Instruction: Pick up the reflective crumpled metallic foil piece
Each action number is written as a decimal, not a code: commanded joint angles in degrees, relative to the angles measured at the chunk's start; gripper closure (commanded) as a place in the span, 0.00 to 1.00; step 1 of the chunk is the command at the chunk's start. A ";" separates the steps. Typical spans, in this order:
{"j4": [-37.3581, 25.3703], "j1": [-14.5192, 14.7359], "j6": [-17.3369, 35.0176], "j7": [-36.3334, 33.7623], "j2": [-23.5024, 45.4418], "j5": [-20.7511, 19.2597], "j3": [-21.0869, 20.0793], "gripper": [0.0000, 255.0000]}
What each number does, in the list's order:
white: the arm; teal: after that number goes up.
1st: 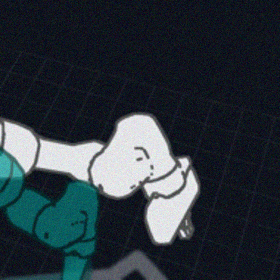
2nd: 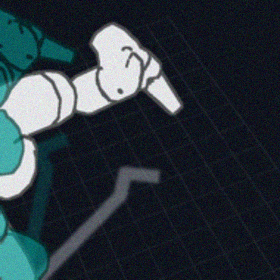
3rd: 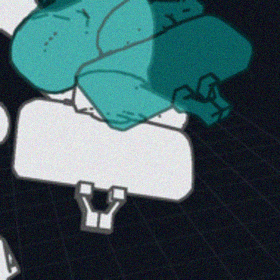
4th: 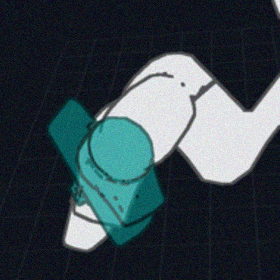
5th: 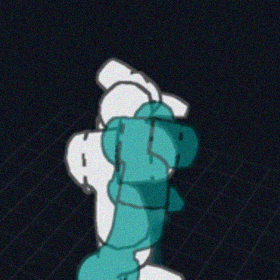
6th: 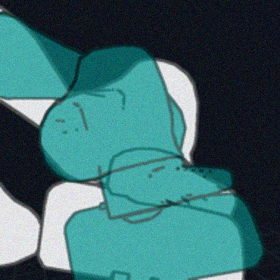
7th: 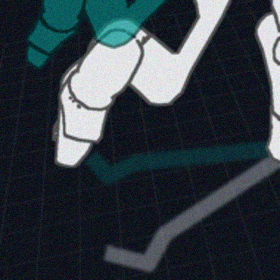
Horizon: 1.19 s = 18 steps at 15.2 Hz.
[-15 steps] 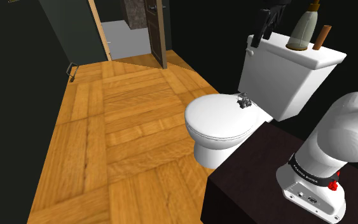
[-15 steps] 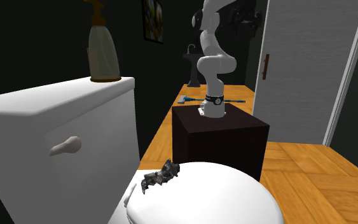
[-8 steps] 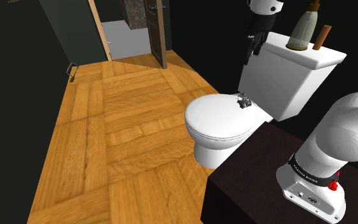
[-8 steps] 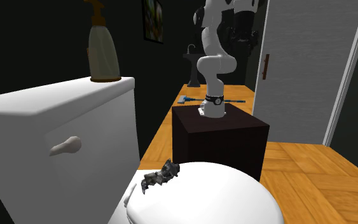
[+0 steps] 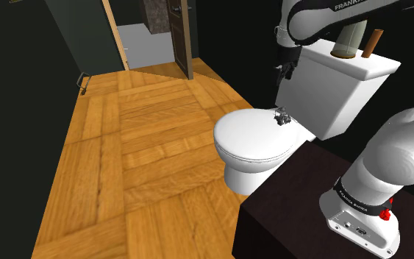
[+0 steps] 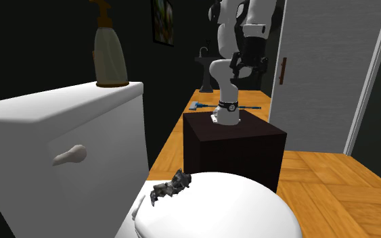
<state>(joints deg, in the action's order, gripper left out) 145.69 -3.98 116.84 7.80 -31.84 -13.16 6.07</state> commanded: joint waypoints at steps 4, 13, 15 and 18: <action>0.93 -2.24 9.15 -1.08 8.77 -4.29 1.18 0.00; -2.63 -6.65 23.56 -5.39 27.77 -13.57 3.46 0.00; -4.33 -7.47 26.12 -6.75 32.24 -15.85 4.11 0.00; -7.44 -8.44 29.46 -8.85 38.97 -19.15 5.29 0.00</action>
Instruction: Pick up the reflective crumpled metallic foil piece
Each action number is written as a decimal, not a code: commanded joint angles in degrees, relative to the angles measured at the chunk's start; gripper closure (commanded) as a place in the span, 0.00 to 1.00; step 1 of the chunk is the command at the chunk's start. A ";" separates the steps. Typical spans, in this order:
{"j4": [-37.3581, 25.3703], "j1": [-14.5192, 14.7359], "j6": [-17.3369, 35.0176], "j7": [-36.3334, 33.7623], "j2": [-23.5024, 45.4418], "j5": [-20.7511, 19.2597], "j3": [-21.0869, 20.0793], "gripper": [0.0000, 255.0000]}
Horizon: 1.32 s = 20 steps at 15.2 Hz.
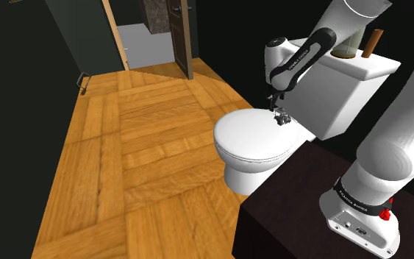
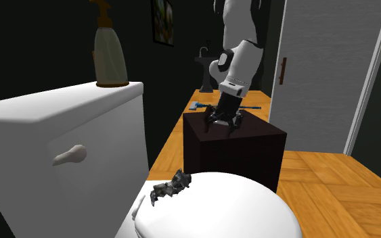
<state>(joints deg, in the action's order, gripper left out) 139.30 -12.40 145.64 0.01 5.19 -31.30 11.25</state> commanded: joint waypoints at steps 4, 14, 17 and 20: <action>-6.14 -0.85 4.26 -3.62 10.89 -4.74 2.03 0.00; -22.85 -3.07 9.45 -6.90 32.78 -8.79 6.23 0.00; -23.50 -2.99 10.29 -7.60 34.36 -9.02 6.41 0.00; -24.51 -2.86 11.50 -8.64 36.69 -9.31 6.65 0.00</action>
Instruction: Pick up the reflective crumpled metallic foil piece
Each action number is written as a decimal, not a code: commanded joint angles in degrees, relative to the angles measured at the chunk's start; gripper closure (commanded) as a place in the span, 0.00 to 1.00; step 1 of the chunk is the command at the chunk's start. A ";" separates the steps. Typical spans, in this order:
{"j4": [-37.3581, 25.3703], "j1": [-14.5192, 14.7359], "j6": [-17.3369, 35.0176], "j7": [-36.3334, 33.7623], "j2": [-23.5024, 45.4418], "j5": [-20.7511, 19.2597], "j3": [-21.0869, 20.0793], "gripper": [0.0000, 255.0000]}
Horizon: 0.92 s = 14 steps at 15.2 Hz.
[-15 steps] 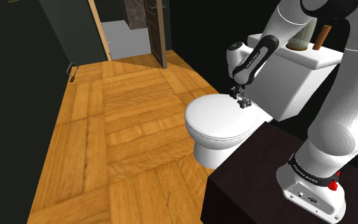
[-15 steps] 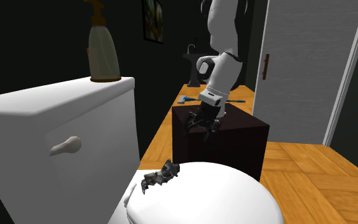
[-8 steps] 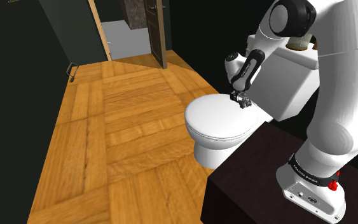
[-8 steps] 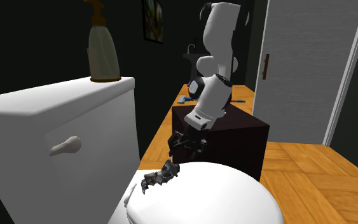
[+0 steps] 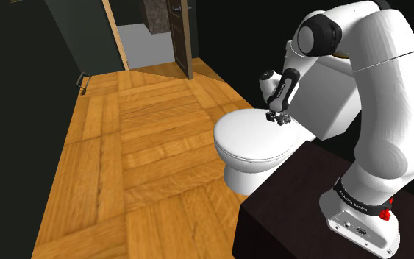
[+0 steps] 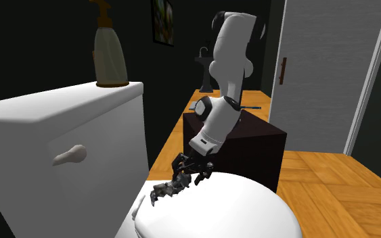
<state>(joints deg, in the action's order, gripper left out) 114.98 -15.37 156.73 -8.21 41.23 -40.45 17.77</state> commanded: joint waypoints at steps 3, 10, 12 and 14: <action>-1.14 0.22 1.41 -1.27 2.68 -0.37 0.34 0.00; -1.15 0.25 1.40 -1.31 2.70 -0.36 0.33 1.00; -1.16 0.25 1.40 -1.30 2.70 -0.36 0.33 1.00; -1.15 0.22 1.40 -1.27 2.68 -0.36 0.33 1.00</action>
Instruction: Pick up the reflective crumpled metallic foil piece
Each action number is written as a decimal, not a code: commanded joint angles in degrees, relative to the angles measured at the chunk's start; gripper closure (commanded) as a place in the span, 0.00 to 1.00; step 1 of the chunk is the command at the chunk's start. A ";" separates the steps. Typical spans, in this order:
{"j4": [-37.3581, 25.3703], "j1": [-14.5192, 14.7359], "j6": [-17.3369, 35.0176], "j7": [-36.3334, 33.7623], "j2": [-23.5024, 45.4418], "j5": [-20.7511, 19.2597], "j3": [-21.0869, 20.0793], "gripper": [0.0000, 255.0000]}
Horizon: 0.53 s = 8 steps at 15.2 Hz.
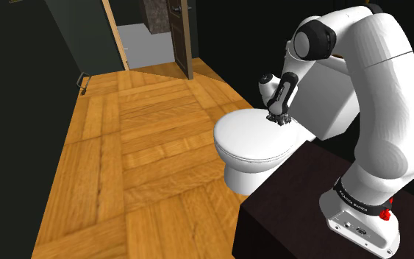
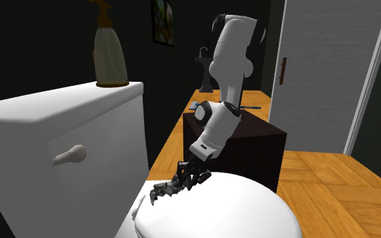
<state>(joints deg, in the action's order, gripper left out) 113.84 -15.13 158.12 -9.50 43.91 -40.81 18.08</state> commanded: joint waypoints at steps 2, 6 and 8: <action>0.73 -0.11 -0.75 0.68 -1.58 0.15 -0.14 1.00; 2.09 -0.29 -2.36 2.05 -4.70 0.53 -0.47 1.00; 2.70 -0.38 -3.21 2.76 -6.23 0.76 -0.64 1.00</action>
<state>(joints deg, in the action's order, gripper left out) 116.29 -15.44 155.48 -7.20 38.56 -40.24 17.60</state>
